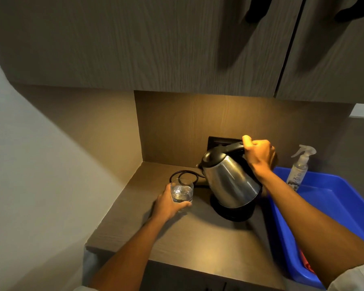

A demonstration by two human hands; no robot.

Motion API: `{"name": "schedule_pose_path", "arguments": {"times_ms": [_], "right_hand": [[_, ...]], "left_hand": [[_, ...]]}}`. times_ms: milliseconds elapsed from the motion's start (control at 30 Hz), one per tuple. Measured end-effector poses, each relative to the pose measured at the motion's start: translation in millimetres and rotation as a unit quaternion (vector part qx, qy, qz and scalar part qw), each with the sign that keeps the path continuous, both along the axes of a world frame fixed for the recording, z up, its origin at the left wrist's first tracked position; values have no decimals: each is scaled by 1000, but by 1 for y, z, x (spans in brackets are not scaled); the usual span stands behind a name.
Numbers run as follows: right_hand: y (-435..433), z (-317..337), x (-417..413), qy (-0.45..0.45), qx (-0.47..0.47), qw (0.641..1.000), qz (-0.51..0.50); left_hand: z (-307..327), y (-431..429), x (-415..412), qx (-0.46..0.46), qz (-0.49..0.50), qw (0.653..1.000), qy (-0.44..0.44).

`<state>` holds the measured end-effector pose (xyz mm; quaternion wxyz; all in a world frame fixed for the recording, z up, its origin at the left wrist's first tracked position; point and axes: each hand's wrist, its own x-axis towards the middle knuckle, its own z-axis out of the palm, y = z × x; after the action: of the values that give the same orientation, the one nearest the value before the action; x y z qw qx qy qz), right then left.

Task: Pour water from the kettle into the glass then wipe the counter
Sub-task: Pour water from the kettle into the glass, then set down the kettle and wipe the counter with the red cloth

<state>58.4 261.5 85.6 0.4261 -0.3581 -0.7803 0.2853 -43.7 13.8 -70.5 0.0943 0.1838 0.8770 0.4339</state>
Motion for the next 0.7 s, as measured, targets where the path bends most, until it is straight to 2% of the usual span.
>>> {"name": "schedule_pose_path", "arguments": {"times_ms": [167, 367, 700], "right_hand": [[24, -28, 19, 117, -120, 986, 9], [43, -63, 36, 154, -215, 961, -83], [36, -79, 41, 180, -297, 934, -83]], "left_hand": [[-1, 0, -1, -2, -5, 1000, -4], [-2, 2, 0, -1, -5, 1000, -2], [-3, 7, 2, 15, -7, 999, -29]]}}
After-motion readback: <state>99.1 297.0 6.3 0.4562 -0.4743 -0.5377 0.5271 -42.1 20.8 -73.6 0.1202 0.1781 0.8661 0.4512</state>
